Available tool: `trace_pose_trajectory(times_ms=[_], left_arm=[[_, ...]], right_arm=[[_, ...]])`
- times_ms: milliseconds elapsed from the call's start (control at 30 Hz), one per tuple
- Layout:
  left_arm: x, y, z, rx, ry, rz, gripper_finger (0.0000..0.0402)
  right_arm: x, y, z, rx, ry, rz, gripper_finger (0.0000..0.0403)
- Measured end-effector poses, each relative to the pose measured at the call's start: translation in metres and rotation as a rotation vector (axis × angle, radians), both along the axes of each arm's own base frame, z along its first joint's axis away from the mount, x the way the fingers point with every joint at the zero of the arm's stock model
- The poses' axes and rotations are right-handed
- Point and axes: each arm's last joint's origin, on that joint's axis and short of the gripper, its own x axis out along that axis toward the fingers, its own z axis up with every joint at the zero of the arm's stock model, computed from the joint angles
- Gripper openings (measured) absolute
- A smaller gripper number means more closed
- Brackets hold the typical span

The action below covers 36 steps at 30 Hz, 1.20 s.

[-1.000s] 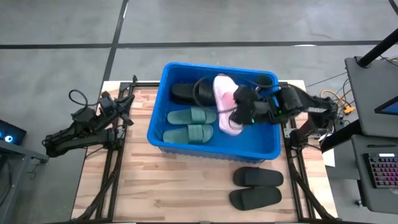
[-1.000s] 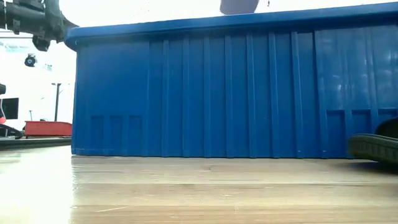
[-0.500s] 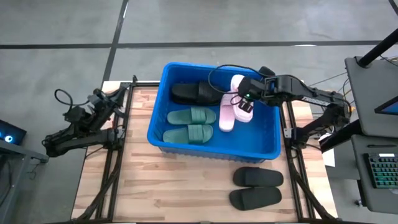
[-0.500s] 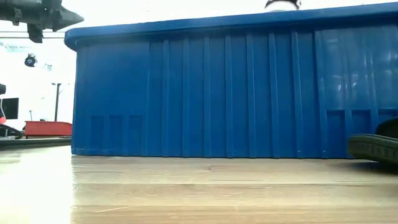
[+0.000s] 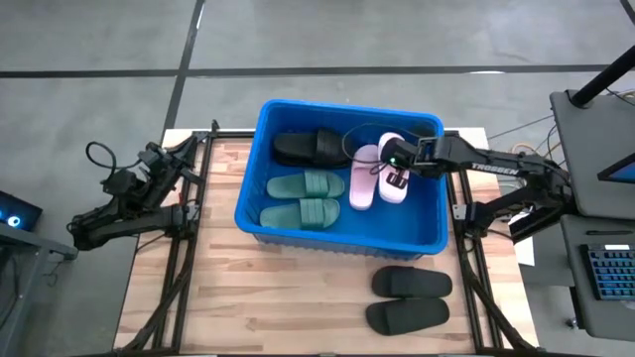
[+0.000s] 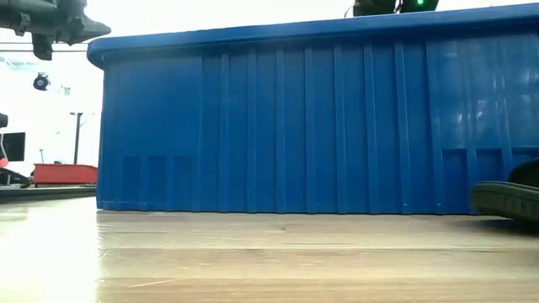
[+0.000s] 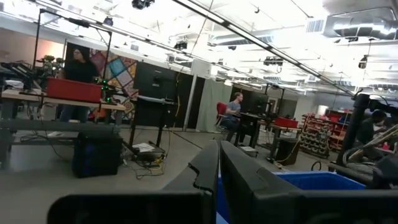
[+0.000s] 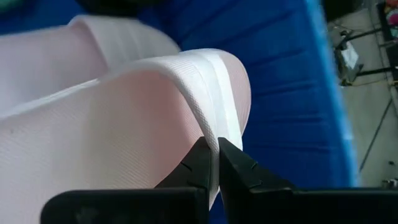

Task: Pick and place slides into bin
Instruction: Put the pink slipper into the blue bin

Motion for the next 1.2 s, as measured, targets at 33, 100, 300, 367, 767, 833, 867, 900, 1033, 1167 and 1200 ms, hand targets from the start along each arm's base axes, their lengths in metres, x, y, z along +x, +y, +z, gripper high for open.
trace_pose_trajectory(times_ms=[33, 100, 300, 367, 767, 833, 867, 900, 1033, 1167, 1200], left_arm=[[0.0, 0.0, 0.0, 0.0, 0.0, 0.0, 0.0002], [0.0, 0.0, 0.0, 0.0, -0.001, -0.001, 0.0002], [0.0, 0.0, 0.0, -0.001, -0.003, -0.001, 0.0002], [0.0, 0.0, 0.0, -0.001, -0.003, -0.001, 0.0002], [0.0, 0.0, 0.0, -0.004, -0.004, 0.001, 0.0002], [0.0, 0.0, 0.0, -0.004, -0.004, 0.002, 0.0002], [0.0, 0.0, 0.0, -0.004, -0.004, 0.002, 0.0002], [0.0, 0.0, 0.0, -0.004, -0.004, 0.002, 0.0002], [0.0, 0.0, 0.0, -0.004, -0.003, 0.002, 0.0002], [0.0, 0.0, -0.001, -0.005, -0.003, 0.001, 0.0002], [0.0, 0.0, -0.001, -0.005, -0.003, 0.002, 0.0002]], right_arm=[[0.0, -0.001, -0.006, 0.008, 0.008, 0.003, 0.0011], [-0.002, -0.001, -0.018, 0.019, 0.029, -0.005, 0.0011], [-0.013, 0.003, -0.05, 0.044, 0.054, -0.09, 0.0011], [-0.015, 0.003, -0.06, 0.046, 0.058, -0.092, 0.0011], [-0.012, -0.002, -0.099, 0.029, 0.073, -0.042, 0.0011], [-0.013, -0.006, -0.103, 0.033, 0.099, -0.047, 0.0011], [-0.014, -0.007, -0.106, 0.036, 0.111, -0.05, 0.0011], [-0.013, -0.009, -0.108, 0.038, 0.121, -0.053, 0.0011], [-0.009, -0.017, -0.114, 0.035, 0.134, -0.038, 0.0011], [-0.003, -0.021, -0.117, 0.019, 0.136, 0.003, 0.0011], [-0.002, -0.022, -0.118, 0.018, 0.144, 0.011, 0.0011]])
